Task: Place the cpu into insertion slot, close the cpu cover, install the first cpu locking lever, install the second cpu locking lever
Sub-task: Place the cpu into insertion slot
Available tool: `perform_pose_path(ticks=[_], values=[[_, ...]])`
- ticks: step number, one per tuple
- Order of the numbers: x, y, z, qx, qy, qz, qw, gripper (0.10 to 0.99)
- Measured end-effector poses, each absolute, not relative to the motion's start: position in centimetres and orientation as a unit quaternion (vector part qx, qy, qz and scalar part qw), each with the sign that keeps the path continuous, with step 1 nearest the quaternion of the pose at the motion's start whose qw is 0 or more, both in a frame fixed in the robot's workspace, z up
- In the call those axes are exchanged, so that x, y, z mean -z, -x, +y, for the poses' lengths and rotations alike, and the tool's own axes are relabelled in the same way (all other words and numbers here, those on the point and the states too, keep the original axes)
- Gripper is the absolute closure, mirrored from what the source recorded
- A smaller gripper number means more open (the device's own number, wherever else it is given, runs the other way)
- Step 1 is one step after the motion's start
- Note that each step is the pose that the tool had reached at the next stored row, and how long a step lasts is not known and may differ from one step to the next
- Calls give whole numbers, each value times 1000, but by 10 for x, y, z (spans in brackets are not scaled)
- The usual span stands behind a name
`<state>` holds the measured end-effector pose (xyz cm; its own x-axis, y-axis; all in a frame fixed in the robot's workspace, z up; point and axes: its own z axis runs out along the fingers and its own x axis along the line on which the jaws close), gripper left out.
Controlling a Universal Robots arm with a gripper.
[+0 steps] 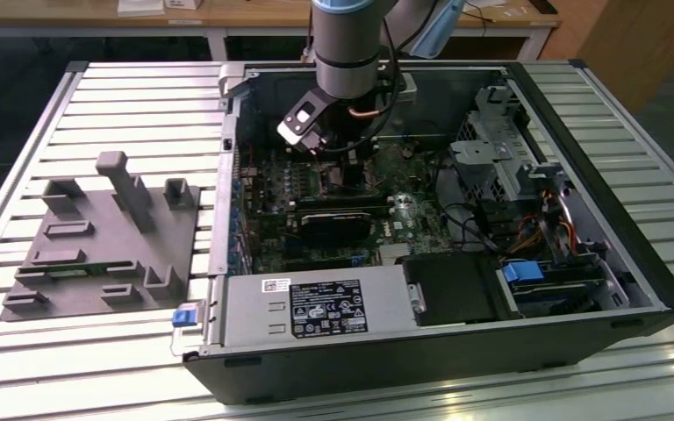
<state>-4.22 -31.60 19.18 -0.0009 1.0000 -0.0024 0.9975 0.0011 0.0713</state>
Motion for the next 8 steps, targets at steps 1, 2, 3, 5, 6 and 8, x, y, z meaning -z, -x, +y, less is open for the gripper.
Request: perform_pose_path(ticks=[1,2,3,5,6,8], values=[[-192,42,-316,-24,-706,707,26,475],[-192,42,-316,-24,-706,707,26,475],[-193,42,-316,-24,-706,707,26,475],[-196,42,-316,-24,-706,707,26,475],[-198,42,-316,-24,-706,707,26,475],[-202,42,-316,-24,-706,707,26,475]])
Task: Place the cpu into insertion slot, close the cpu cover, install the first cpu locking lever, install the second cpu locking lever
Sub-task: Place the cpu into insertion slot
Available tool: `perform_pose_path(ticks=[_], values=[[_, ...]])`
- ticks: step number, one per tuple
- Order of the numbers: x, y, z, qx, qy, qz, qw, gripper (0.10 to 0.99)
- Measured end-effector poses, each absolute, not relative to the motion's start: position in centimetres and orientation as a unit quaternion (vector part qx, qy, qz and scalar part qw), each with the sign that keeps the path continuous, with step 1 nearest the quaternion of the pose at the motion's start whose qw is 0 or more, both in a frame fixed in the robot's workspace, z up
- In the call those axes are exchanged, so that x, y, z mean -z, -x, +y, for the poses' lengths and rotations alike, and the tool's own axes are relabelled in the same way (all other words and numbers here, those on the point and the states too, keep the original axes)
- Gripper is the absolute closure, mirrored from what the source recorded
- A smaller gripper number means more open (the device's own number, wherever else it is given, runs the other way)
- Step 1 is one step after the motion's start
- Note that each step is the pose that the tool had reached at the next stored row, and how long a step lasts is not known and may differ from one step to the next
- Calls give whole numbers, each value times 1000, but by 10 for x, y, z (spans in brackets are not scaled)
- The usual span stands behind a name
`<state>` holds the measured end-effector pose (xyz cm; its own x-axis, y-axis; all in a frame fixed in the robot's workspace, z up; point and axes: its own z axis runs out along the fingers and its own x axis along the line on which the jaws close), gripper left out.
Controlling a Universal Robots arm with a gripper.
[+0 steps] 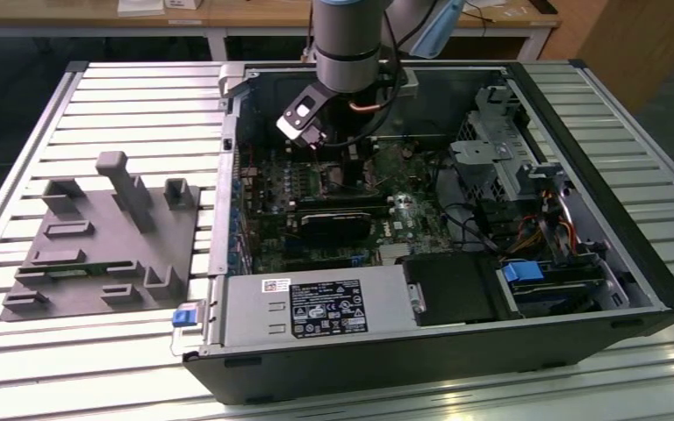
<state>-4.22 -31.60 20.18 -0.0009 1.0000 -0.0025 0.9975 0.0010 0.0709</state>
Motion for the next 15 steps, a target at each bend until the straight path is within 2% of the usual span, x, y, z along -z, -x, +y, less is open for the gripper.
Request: perform_pose_path(ticks=[1,2,3,5,6,9,10,11,12,13,15], values=[[-203,42,-316,-24,-706,707,26,486],[-203,42,-316,-24,-706,707,26,553],[-204,42,-316,-24,-706,707,25,553],[-206,42,-316,-23,-706,707,25,671],[-207,42,-316,-23,-706,707,24,671],[-208,42,-316,-23,-706,707,24,847],[-208,42,-316,-23,-706,707,24,847],[-208,42,-316,-22,-706,707,24,906],[-208,42,-316,-22,-706,707,24,906],[-209,42,-316,-22,-706,707,24,965],[-209,42,-316,-22,-706,707,24,980]])
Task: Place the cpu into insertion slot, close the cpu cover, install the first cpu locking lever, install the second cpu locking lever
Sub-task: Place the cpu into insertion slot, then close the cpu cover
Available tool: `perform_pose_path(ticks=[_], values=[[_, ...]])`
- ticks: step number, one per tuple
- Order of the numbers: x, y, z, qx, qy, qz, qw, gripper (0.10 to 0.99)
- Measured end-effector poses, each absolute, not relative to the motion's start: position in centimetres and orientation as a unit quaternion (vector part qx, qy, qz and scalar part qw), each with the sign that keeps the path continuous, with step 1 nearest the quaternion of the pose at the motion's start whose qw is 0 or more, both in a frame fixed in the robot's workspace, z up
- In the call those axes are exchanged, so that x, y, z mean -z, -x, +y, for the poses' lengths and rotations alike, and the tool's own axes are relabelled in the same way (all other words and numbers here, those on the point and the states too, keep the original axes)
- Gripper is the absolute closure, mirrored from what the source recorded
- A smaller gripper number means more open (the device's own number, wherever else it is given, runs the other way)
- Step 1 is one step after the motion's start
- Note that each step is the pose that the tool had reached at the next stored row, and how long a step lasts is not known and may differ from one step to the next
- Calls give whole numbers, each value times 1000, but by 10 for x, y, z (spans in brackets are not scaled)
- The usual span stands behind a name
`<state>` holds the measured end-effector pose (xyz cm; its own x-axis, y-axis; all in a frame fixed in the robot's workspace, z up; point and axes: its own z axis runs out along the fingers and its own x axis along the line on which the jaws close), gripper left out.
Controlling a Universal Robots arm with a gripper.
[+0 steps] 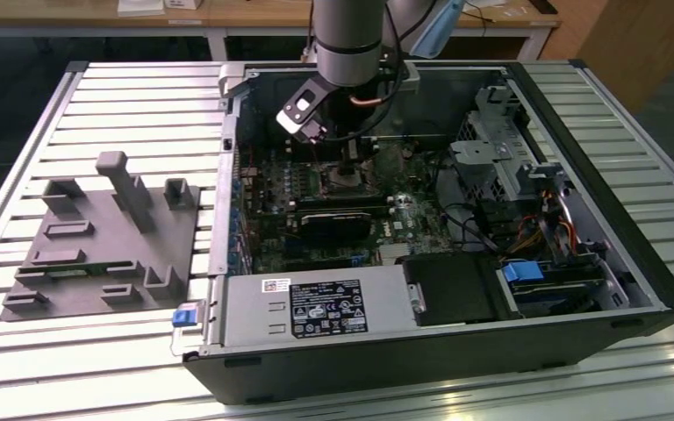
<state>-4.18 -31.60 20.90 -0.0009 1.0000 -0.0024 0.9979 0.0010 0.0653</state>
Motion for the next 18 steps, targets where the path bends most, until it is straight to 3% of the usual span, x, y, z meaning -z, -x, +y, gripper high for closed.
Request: perform_pose_path(ticks=[18], values=[[-217,42,-316,-22,-706,707,24,980]])
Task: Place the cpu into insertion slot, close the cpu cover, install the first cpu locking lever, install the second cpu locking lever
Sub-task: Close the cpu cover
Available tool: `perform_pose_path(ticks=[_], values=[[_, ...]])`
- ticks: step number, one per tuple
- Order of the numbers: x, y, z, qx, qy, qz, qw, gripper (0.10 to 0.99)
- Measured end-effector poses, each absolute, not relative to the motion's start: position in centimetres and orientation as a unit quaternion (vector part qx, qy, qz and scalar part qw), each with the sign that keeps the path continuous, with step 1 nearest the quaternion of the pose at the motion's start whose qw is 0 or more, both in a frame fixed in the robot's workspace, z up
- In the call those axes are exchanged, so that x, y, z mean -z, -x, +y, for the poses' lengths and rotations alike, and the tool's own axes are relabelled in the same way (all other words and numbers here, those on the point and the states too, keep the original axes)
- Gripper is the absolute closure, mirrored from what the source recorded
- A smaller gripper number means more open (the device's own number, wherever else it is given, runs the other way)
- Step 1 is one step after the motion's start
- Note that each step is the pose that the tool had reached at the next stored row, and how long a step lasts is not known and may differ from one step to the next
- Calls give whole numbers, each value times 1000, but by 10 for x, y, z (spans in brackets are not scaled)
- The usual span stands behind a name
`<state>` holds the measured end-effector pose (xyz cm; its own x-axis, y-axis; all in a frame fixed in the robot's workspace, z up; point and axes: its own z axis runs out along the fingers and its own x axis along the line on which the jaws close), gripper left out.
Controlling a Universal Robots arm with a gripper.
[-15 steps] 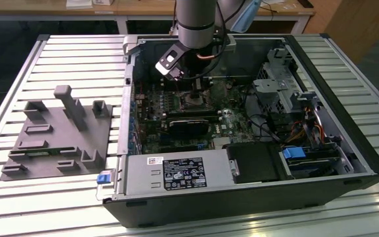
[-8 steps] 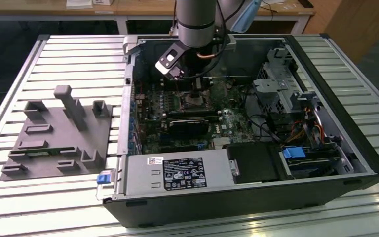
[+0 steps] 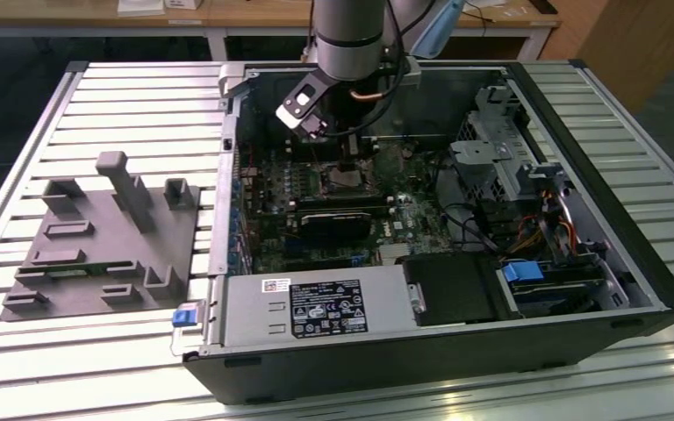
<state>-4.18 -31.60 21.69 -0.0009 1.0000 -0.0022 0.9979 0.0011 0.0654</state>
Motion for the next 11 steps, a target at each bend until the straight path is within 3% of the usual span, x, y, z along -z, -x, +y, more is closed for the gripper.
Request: perform_pose_path(ticks=[11], values=[[-221,42,-316,-23,-706,707,24,980]])
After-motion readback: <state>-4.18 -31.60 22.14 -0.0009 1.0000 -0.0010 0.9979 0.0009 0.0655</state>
